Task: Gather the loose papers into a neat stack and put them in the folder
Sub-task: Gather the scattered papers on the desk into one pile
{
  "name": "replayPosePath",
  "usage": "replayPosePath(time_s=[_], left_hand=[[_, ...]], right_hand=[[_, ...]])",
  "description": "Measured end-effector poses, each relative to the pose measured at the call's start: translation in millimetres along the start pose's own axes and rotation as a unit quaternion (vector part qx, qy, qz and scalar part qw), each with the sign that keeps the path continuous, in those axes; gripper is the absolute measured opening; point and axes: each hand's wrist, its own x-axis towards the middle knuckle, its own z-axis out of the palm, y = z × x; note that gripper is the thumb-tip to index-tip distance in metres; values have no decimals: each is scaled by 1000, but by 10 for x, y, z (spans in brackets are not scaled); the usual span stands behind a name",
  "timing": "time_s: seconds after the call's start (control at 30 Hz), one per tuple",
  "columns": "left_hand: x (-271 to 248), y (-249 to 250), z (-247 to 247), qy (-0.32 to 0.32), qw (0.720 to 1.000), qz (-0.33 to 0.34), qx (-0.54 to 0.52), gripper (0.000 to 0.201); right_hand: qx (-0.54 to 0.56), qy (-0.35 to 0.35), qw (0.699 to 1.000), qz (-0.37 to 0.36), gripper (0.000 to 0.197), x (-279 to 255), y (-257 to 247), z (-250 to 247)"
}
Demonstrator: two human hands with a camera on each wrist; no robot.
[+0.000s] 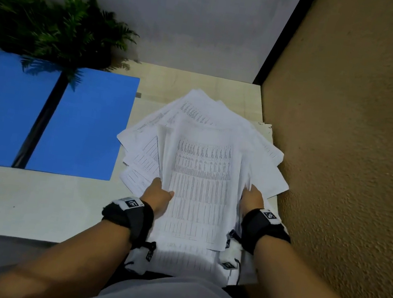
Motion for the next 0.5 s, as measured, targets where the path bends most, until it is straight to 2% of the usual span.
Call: replayPosePath(time_s=[0.17,0.3,0.33,0.4,0.5], left_hand=[[-35,26,29,17,997,-13,-73,56],[-14,55,69,62,995,-29,-77,75],[3,52,87,73,993,-24,-90,71],[12,38,128,118,986,10,-114,52],[-37,43,113,169,978,100,-71,25]], right_hand=[[148,13,989,5,47,-48,38,30],[183,-19,983,9,54,-127,-48,35],[194,-24,981,3,59,-159,-89,30],[235,-28,972,-4,67,-205,-141,20],[274,-100,956,26,98,-188,-78,1]])
